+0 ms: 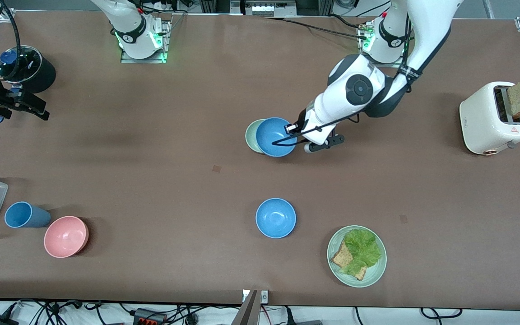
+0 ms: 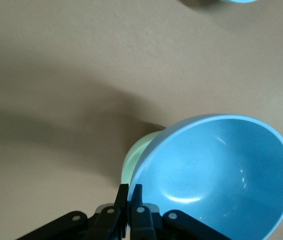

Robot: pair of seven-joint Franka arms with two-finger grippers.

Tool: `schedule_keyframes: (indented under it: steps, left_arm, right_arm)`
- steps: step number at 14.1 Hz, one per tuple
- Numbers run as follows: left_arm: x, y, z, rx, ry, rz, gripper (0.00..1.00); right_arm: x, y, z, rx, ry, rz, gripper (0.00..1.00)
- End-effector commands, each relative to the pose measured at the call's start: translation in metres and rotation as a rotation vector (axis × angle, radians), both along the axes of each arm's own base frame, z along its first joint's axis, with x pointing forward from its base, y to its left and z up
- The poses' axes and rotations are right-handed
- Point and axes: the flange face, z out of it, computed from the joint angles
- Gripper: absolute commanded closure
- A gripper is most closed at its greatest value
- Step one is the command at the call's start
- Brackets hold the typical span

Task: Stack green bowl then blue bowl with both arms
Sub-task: 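Lower the blue bowl into the green bowl with the left gripper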

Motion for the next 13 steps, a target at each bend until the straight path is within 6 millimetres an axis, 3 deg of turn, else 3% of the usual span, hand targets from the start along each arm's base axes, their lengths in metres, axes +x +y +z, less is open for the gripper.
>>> schedule_keyframes:
  steps: [1, 3, 13]
  left_arm:
    - [-0.016, -0.010, 0.004, 0.021, -0.032, 0.005, 1.00]
    - [-0.031, -0.024, -0.001, 0.061, -0.050, -0.031, 1.00]
    - [-0.044, -0.034, -0.030, 0.085, -0.081, -0.041, 1.00]
  right_arm:
    - [-0.002, -0.001, 0.003, 0.001, -0.004, 0.016, 0.00]
    - [-0.002, -0.002, 0.003, 0.001, -0.005, 0.014, 0.00]
    - [0.001, -0.004, -0.002, 0.001, -0.005, 0.011, 0.00]
